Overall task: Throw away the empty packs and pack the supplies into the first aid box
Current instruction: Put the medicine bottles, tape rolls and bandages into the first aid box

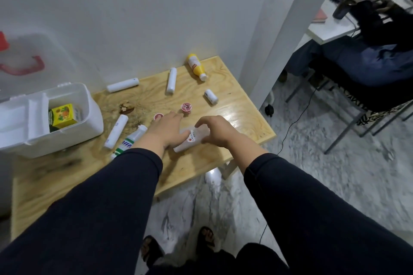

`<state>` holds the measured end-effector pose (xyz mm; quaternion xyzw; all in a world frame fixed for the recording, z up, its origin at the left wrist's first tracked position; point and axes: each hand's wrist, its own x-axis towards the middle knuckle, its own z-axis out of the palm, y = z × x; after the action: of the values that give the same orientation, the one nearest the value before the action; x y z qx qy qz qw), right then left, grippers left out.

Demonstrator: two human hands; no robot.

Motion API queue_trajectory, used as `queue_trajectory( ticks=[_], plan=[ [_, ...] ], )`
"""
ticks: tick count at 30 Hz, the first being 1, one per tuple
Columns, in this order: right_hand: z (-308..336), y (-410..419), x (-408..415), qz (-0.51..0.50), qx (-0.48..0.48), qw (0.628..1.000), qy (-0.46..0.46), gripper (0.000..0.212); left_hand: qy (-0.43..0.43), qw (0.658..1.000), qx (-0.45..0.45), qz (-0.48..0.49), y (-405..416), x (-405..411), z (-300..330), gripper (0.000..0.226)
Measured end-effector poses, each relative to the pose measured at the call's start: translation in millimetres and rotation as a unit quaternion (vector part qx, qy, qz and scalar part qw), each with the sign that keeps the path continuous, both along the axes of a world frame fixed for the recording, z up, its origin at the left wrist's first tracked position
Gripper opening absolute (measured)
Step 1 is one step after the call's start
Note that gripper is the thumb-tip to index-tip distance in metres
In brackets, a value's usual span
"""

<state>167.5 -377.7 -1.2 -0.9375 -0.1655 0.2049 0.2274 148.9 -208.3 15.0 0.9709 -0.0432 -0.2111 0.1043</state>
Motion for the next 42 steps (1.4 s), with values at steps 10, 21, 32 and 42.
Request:
queue_trajectory(
  ticks=[10,21,32,42],
  plan=[
    [74.0,39.3,17.3,-0.052,0.035,0.997,-0.054,0.052,-0.069,0.995,-0.02,0.071,52.5,-13.7,59.0,0.06],
    [109.8,178.2,21.5,0.084,0.022,0.985,-0.149,0.047,-0.102,0.983,0.025,0.153,193.2,-54.2,88.1,0.061],
    [73.3,303.5,29.6,0.13,-0.017,0.979,-0.156,0.049,-0.05,0.973,0.025,0.222,302.0,-75.2,53.1,0.076],
    [29.4,355.0,20.9,0.128,-0.003,0.987,-0.099,0.044,-0.083,0.978,0.007,0.192,322.1,-79.9,31.4,0.074]
  ],
)
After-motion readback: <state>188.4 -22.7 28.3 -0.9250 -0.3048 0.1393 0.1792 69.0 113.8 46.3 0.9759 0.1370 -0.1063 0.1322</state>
